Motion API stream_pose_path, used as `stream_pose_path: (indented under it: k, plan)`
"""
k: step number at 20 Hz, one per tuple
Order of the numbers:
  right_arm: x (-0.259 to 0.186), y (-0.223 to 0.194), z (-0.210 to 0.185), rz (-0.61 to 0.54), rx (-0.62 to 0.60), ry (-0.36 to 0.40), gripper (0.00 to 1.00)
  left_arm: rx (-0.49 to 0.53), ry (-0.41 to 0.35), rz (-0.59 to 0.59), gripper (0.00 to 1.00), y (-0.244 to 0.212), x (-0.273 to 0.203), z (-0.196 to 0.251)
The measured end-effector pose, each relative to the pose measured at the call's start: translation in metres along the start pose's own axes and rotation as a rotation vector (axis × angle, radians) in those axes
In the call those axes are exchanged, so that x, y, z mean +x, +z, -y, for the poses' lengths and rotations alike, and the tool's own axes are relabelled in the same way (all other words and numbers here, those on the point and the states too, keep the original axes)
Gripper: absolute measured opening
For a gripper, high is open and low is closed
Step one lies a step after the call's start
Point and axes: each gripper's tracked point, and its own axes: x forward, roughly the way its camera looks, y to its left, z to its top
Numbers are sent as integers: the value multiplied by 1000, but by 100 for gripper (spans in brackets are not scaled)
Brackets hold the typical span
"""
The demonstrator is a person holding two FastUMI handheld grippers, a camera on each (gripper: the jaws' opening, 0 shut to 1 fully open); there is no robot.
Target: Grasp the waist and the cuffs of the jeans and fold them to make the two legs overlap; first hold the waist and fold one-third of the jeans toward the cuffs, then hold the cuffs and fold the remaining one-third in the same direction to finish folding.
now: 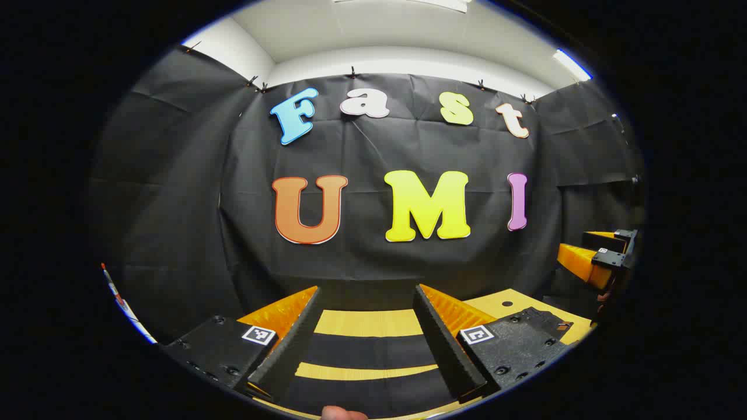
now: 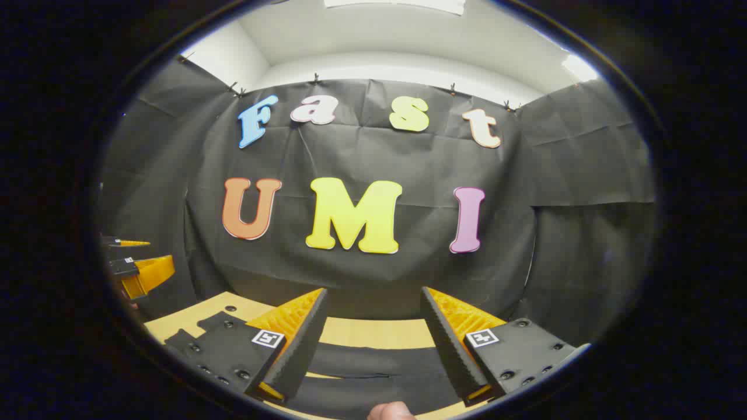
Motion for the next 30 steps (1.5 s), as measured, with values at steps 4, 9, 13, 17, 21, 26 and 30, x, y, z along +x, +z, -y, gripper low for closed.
stream_pose_path:
  k: [4,9,13,17,21,26,30]
  plan:
    - [9,-5,-9,-21,-6,-4,95,5,8,-23,99,-8,5,-12]
    - [18,-8,-2,-34,-12,-26,95,13,-2,-26,99,-12,15,-14]
    - [26,-12,4,-44,-16,-34,97,12,-5,-41,99,-17,22,-14]
    - [30,-15,15,-51,-12,-39,95,15,-1,-54,99,-20,28,-13]
    - [36,-15,21,-50,-9,-42,95,28,-5,-56,99,-22,32,-10]
    - [45,-30,47,-86,9,-65,97,7,24,-95,99,-33,33,-21]
    - [47,-66,116,-195,79,-136,95,-116,127,-215,100,-79,24,-70]
